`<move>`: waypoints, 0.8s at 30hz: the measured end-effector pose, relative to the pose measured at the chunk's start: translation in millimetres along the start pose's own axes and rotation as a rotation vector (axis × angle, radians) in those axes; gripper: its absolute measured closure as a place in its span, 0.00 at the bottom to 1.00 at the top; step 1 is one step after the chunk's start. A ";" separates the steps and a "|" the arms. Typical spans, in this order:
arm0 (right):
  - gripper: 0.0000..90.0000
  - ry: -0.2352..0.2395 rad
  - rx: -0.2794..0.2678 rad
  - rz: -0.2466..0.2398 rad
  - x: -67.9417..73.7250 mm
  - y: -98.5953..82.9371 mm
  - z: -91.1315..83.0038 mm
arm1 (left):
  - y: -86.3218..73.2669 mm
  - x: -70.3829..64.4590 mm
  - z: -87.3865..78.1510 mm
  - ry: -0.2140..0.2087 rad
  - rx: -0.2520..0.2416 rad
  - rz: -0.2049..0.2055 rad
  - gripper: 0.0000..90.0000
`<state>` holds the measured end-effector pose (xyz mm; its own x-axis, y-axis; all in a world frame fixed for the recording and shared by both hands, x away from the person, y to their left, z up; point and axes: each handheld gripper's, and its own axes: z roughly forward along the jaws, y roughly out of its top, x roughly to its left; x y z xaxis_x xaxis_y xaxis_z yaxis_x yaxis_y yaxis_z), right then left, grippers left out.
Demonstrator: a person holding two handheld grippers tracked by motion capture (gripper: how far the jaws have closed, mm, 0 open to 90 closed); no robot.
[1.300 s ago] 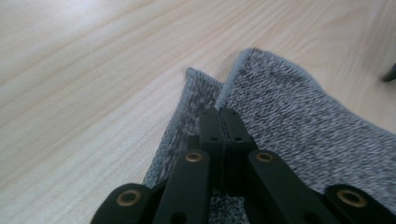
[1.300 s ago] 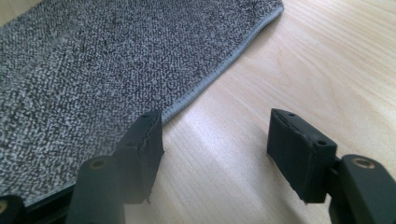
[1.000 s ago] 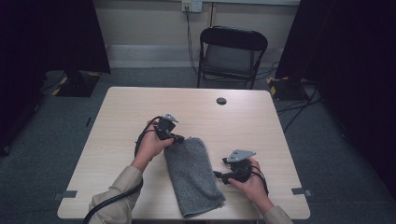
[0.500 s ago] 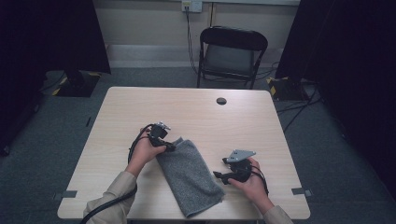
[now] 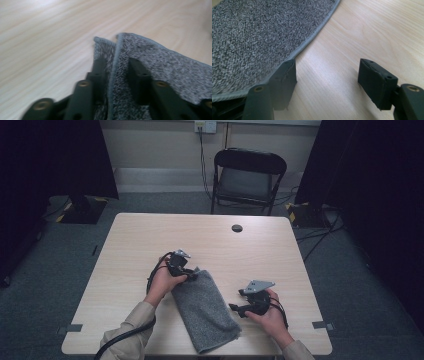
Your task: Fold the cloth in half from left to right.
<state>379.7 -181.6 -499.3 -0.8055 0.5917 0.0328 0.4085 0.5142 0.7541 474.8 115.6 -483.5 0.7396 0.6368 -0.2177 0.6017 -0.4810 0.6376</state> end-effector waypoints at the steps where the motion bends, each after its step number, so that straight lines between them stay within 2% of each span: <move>1: 0.34 -0.002 0.001 0.002 -0.7 -0.8 -1.0 | 1.5 -5.9 3.9 -0.023 -0.001 0.011 0.78; 3: 0.34 -0.008 0.005 0.010 -2.7 -2.3 -3.7 | 5.4 -18.5 11.5 -0.057 0.003 0.062 0.78; 7: 0.34 -0.026 0.002 0.027 -8.1 -5.4 -11.7 | 13.9 -44.8 27.6 -0.118 0.014 0.132 0.80; 12: 0.36 -0.059 -0.027 0.064 -18.2 -6.7 -21.5 | 21.9 -71.3 42.6 -0.171 0.025 0.189 0.81; 15: 0.37 -0.077 -0.035 0.084 -23.4 -7.3 -22.4 | 23.6 -78.3 46.8 -0.194 0.029 0.205 0.83; 21: 0.38 -0.085 -0.027 0.094 -28.1 -7.3 -15.4 | 26.4 -81.7 46.4 -0.176 0.042 0.237 0.85; 24: 0.38 -0.083 -0.034 0.091 -28.2 -3.5 -12.8 | 27.8 -80.7 43.8 -0.180 0.056 0.225 0.93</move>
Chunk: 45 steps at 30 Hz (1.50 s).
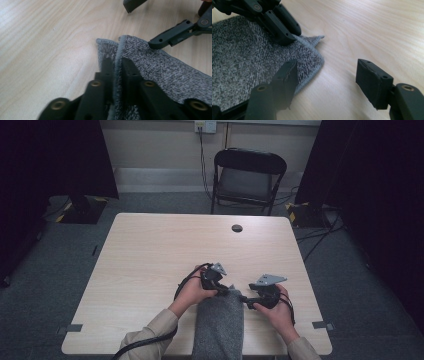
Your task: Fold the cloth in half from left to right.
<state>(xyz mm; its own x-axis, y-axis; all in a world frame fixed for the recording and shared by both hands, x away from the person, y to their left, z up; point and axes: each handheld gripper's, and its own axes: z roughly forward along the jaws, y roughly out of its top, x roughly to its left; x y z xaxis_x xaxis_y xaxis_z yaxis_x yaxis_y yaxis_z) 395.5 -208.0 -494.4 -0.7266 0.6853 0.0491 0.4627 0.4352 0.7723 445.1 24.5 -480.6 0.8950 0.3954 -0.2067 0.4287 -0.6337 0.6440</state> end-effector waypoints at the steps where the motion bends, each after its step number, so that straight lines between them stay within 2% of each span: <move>1: 0.38 -0.001 0.001 -0.002 0.2 1.0 0.5 | 0.7 0.5 -1.7 0.001 -0.002 -0.007 0.94; 3: 0.38 0.004 0.001 -0.004 0.5 3.5 2.1 | 2.8 2.1 -6.2 -0.012 -0.004 -0.017 0.96; 7: 0.38 0.008 -0.005 -0.002 0.9 7.8 5.0 | 7.9 5.8 -21.7 -0.007 -0.038 -0.023 0.96; 11: 0.38 0.011 -0.003 -0.006 0.9 12.0 5.8 | 6.4 11.5 -39.3 0.006 -0.043 -0.023 0.96; 14: 0.38 0.006 0.003 -0.012 1.3 14.9 8.3 | 0.4 16.1 -43.9 0.035 -0.031 -0.021 0.95; 18: 0.38 0.022 0.002 -0.020 7.7 17.5 14.5 | -6.6 19.2 -46.2 0.004 -0.075 -0.041 0.95; 19: 0.38 0.028 0.001 -0.022 9.2 18.0 15.3 | -7.4 18.5 -46.3 0.013 -0.071 -0.047 0.94; 21: 0.38 0.034 0.004 -0.024 10.8 19.2 16.7 | -8.2 18.6 -43.8 0.041 -0.049 -0.049 0.84; 22: 0.38 0.034 0.005 -0.028 11.1 19.4 17.3 | -9.0 20.0 -41.9 0.066 -0.056 -0.049 0.72; 23: 0.38 0.034 0.006 -0.028 11.2 19.4 17.6 | -9.6 21.3 -41.4 0.080 -0.065 -0.047 0.67; 25: 0.38 0.033 0.005 -0.024 10.9 19.0 16.8 | -9.9 22.7 -39.7 0.079 -0.076 -0.062 0.68; 26: 0.39 0.032 0.003 -0.023 10.7 18.5 16.4 | -9.7 21.9 -37.6 0.081 -0.083 -0.051 0.67; 30: 0.39 0.029 0.006 -0.020 9.5 14.7 16.9 | -6.7 16.4 -23.6 0.066 -0.055 -0.011 0.70; 34: 0.38 0.034 0.005 -0.004 8.8 10.2 18.2 | -6.4 16.4 -9.4 0.073 -0.027 -0.018 0.76; 35: 0.39 0.032 0.006 -0.004 9.2 9.0 18.5 | -6.3 16.7 -8.3 0.077 -0.024 -0.020 0.81; 37: 0.39 0.031 0.007 -0.011 9.9 8.4 18.0 | -4.3 16.8 -8.2 0.073 -0.016 -0.027 0.87; 39: 0.39 0.033 0.004 -0.011 9.4 8.4 17.3 | -1.6 15.3 -10.0 0.084 0.018 -0.010 0.97; 40: 0.39 0.031 0.004 -0.011 9.0 8.1 17.2 | -0.4 14.1 -10.8 0.085 0.019 -0.013 1.00; 41: 0.39 0.030 0.005 -0.007 8.6 7.8 17.1 | 1.0 13.4 -12.6 0.081 0.025 -0.013 1.00; 45: 0.39 0.028 0.005 -0.008 8.4 7.1 16.3 | 5.2 13.7 -25.7 0.077 -0.021 -0.024 1.00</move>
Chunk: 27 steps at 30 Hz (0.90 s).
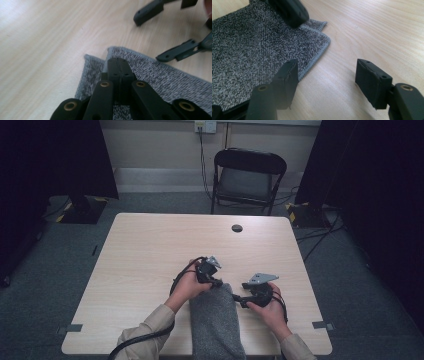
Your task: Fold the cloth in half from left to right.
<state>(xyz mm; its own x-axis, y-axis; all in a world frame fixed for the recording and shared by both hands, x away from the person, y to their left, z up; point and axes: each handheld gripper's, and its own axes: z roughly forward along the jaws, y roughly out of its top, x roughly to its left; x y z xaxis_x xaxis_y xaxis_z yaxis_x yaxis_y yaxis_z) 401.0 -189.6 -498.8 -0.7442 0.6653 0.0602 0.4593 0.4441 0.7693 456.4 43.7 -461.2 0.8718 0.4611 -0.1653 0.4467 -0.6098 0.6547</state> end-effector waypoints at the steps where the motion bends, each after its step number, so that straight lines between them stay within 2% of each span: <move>1: 0.39 -0.002 0.001 -0.001 0.1 -0.2 -0.1 | -0.1 1.2 -2.7 -0.002 0.001 -0.002 1.00; 2: 0.39 -0.002 0.001 -0.001 0.2 -0.2 -0.1 | -1.2 1.4 -3.5 0.013 -0.014 -0.025 0.98; 3: 0.39 -0.003 0.003 -0.001 0.4 -0.2 -0.1 | -2.7 2.1 -2.6 0.035 -0.022 -0.025 0.79; 4: 0.39 -0.003 0.006 -0.003 0.6 -0.2 0.0 | -5.0 2.6 -1.6 0.048 -0.007 0.000 0.73; 5: 0.39 -0.004 0.008 -0.006 0.9 -0.1 0.2 | -7.7 2.9 0.9 0.056 -0.002 0.006 0.79; 6: 0.39 -0.004 0.009 -0.007 1.3 0.0 0.4 | -10.5 3.3 4.0 0.057 -0.005 0.007 0.76; 10: 0.39 -0.004 0.011 -0.014 2.7 0.1 0.7 | -17.1 1.8 14.2 0.046 -0.005 0.009 0.83; 11: 0.39 -0.005 0.010 -0.016 2.9 0.0 0.5 | -17.2 1.1 15.1 0.048 -0.012 0.009 0.84; 12: 0.39 -0.004 0.011 -0.017 2.9 0.0 0.6 | -17.2 0.7 15.3 0.054 -0.008 0.025 0.85; 14: 0.39 -0.005 0.012 -0.017 2.9 0.0 0.7 | -17.7 1.0 15.6 0.051 -0.013 0.015 0.91; 17: 0.39 -0.007 0.015 -0.020 3.4 0.1 1.1 | -15.6 -0.2 13.4 0.047 0.002 0.037 0.97; 21: 0.39 -0.007 0.011 -0.019 3.3 -0.1 0.5 | -9.8 -0.8 2.4 0.032 -0.039 0.019 0.97; 27: 0.38 -0.002 0.005 -0.010 2.1 -0.2 0.0 | -2.5 -2.0 -21.9 0.022 -0.081 0.022 0.97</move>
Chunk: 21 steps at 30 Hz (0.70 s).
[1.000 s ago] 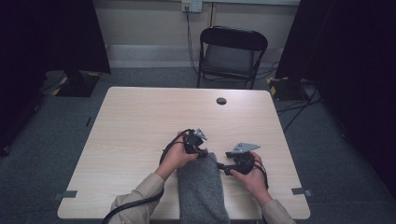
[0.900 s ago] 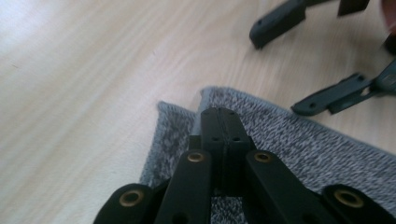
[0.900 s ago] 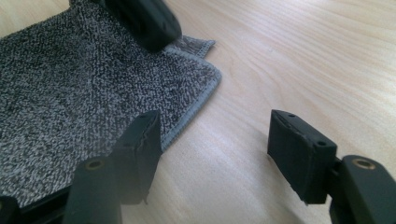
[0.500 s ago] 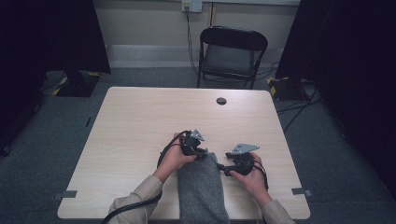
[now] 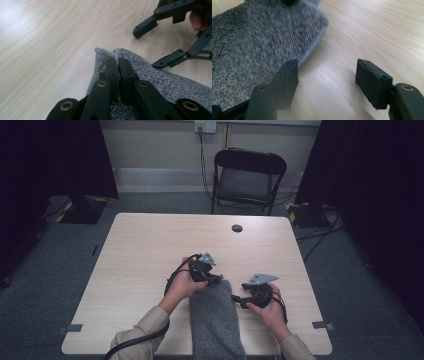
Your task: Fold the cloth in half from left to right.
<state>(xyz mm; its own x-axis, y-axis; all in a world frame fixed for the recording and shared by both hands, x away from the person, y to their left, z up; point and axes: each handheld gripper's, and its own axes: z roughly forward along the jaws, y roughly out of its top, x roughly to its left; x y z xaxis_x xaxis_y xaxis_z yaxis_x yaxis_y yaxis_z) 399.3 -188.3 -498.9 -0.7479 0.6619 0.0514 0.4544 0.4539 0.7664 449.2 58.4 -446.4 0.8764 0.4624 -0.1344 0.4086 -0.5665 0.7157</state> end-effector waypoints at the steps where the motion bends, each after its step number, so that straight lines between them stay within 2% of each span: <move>1: 0.38 0.000 0.000 -0.001 0.3 0.0 0.1 | 0.2 -0.1 -3.1 0.003 -0.003 0.002 0.97; 4: 0.38 0.004 -0.006 0.006 0.9 1.5 0.2 | -2.7 2.3 -11.0 0.013 -0.009 -0.007 0.97; 11: 0.38 0.009 -0.009 -0.023 7.1 11.8 4.2 | -20.7 10.8 -10.8 0.018 0.043 -0.034 0.96; 13: 0.38 0.013 0.001 -0.027 8.7 12.0 8.3 | -24.5 12.9 -10.6 0.027 0.034 -0.048 0.96; 17: 0.38 0.027 0.004 -0.029 13.0 11.3 14.5 | -28.9 18.1 -10.7 0.048 0.022 -0.039 0.94; 18: 0.38 0.029 0.008 -0.032 14.3 11.5 15.5 | -30.3 19.1 -9.0 0.062 0.031 -0.032 0.94; 19: 0.38 0.030 0.011 -0.040 15.1 11.9 16.3 | -32.6 19.9 -5.9 0.072 0.057 -0.025 0.93; 20: 0.38 0.034 0.009 -0.039 15.9 12.5 16.8 | -35.2 21.2 -3.1 0.077 0.106 -0.025 0.93; 21: 0.38 0.036 0.008 -0.039 16.7 12.9 17.3 | -38.1 22.1 -0.4 0.094 0.116 -0.035 0.93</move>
<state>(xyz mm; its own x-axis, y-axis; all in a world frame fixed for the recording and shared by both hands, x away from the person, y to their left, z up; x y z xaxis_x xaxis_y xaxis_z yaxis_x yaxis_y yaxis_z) 401.0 -161.1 -499.2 -0.7818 0.6219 0.0446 0.4283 0.4837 0.7633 452.9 90.4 -476.3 0.8357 0.5420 -0.0887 0.4696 -0.6214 0.6271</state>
